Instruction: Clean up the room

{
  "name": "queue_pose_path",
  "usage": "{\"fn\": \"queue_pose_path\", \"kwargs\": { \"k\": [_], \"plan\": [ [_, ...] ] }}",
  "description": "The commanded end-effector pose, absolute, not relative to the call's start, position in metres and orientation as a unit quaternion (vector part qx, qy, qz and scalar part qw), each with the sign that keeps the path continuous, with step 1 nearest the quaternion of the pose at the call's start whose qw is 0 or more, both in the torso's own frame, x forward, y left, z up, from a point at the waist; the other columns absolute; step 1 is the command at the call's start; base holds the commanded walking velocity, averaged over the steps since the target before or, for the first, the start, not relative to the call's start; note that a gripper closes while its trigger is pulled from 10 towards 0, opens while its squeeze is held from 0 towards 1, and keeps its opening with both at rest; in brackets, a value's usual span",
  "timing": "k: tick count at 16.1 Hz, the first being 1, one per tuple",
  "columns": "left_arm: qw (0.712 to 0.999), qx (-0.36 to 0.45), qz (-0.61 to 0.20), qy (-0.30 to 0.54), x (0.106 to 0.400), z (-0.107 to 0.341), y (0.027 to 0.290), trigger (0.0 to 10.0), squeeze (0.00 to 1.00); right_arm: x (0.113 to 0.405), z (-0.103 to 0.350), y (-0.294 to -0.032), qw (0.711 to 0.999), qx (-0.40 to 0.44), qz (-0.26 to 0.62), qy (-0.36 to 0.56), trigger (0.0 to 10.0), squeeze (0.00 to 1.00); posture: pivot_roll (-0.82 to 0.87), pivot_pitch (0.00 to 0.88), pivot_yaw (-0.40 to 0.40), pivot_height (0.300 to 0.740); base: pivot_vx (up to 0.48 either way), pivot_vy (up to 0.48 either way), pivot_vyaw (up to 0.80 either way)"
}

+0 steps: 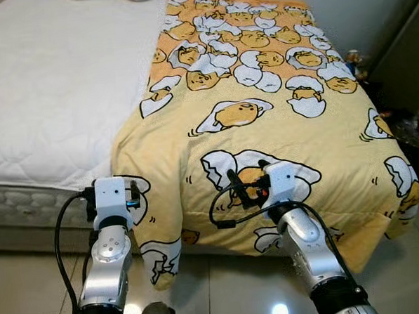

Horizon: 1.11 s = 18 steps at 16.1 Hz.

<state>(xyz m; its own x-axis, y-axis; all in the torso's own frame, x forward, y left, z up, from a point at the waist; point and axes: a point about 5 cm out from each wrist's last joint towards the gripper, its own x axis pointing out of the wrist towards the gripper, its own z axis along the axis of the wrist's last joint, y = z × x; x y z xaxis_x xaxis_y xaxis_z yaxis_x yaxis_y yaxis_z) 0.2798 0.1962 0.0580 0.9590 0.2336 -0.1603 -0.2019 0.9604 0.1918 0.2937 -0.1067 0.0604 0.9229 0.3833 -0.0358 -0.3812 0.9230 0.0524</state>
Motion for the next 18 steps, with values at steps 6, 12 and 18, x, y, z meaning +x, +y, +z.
{"fn": "queue_pose_path", "kwargs": {
  "k": [6,12,18],
  "plan": [
    [0.99,0.082,0.08,0.083,0.286,0.067,0.188,10.0,0.0,0.292,0.058,-0.115,0.984,0.021,0.173,0.025,10.0,0.0,0.14,0.055,-0.112,0.74,0.0,0.48,0.0],
    [0.992,0.093,0.052,0.061,0.292,0.075,0.181,10.0,0.0,0.291,0.058,-0.118,0.986,0.021,0.166,0.02,10.0,0.0,0.13,0.058,-0.104,0.74,0.0,0.315,0.0],
    [0.996,0.071,0.041,0.043,0.295,0.082,0.177,10.0,0.0,0.291,0.059,-0.12,0.987,0.02,0.158,0.016,10.0,0.0,0.13,0.058,-0.101,0.74,0.441,0.0,0.0]
  ]
}}
